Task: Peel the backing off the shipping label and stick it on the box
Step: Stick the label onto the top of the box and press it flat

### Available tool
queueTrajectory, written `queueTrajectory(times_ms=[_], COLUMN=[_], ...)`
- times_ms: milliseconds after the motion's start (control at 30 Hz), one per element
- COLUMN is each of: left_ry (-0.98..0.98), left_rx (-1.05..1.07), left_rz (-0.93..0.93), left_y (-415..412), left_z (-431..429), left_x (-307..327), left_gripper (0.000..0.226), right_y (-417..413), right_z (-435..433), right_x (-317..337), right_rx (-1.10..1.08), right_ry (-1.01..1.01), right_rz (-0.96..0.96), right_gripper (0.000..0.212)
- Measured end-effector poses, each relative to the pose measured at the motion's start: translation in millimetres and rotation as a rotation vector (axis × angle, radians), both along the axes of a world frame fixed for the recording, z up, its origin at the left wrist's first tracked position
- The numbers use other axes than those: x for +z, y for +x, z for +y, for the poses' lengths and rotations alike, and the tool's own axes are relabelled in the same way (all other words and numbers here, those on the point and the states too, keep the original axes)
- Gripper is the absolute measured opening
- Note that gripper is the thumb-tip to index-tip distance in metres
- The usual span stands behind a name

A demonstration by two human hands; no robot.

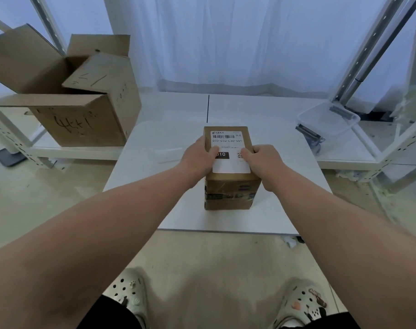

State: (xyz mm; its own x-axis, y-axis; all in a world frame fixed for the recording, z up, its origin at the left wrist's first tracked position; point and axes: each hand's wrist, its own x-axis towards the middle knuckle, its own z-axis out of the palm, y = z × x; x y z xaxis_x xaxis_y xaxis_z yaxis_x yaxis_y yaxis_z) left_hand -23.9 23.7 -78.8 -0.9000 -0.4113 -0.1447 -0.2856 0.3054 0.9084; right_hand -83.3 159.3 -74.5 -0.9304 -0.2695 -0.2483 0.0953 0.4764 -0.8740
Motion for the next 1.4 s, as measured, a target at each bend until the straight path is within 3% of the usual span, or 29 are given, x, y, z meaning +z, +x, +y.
queueTrajectory(times_ms=[133, 300, 433, 567, 667, 733, 800, 1033, 1133, 1233, 1333, 1400], left_ry=[-0.063, -0.192, -0.439, -0.537, -0.448, -0.386, -0.421, -0.507, -0.443, -0.447, -0.485, -0.347], left_rx=[0.088, 0.094, 0.066, 0.079, 0.125, 0.139, 0.128, 0.187, 0.190, 0.156, 0.143, 0.169], left_rz=[-0.020, -0.126, -0.124, -0.088, -0.111, -0.148, -0.172, -0.125, -0.152, -0.187, -0.216, -0.207], left_y=[-5, -27, -37, -34, -41, -49, -55, -58, -56, -56, -58, -54], left_z=[-9, -9, -9, -17, -22, -20, -14, -18, -20, -16, -16, -20], left_x=[1, 6, -1, -4, -2, 1, 0, -2, 1, 4, 3, 6], left_gripper=[0.035, 0.060, 0.043, 0.029, 0.047, 0.065, 0.067, 0.030, 0.033, 0.054, 0.046, 0.041], right_y=[-8, -26, -34, -37, -41, -42, -44, -49, -47, -45, -51, -51], right_z=[-1, -18, -24, -20, -19, -24, -30, -32, -31, -35, -35, -27], right_x=[1, 6, -1, -6, -4, 1, 1, -2, -2, 1, 5, 7], right_rx=[-0.062, -0.013, 0.021, -0.008, -0.069, -0.071, -0.049, -0.043, -0.052, -0.035, -0.043, -0.041], right_ry=[0.097, 0.230, 0.298, 0.290, 0.253, 0.238, 0.277, 0.379, 0.375, 0.432, 0.441, 0.398], right_rz=[0.076, 0.141, 0.179, 0.221, 0.166, 0.107, 0.098, 0.149, 0.143, 0.152, 0.154, 0.143], right_gripper=[0.027, 0.066, 0.053, 0.034, 0.039, 0.057, 0.071, 0.047, 0.051, 0.072, 0.054, 0.042])
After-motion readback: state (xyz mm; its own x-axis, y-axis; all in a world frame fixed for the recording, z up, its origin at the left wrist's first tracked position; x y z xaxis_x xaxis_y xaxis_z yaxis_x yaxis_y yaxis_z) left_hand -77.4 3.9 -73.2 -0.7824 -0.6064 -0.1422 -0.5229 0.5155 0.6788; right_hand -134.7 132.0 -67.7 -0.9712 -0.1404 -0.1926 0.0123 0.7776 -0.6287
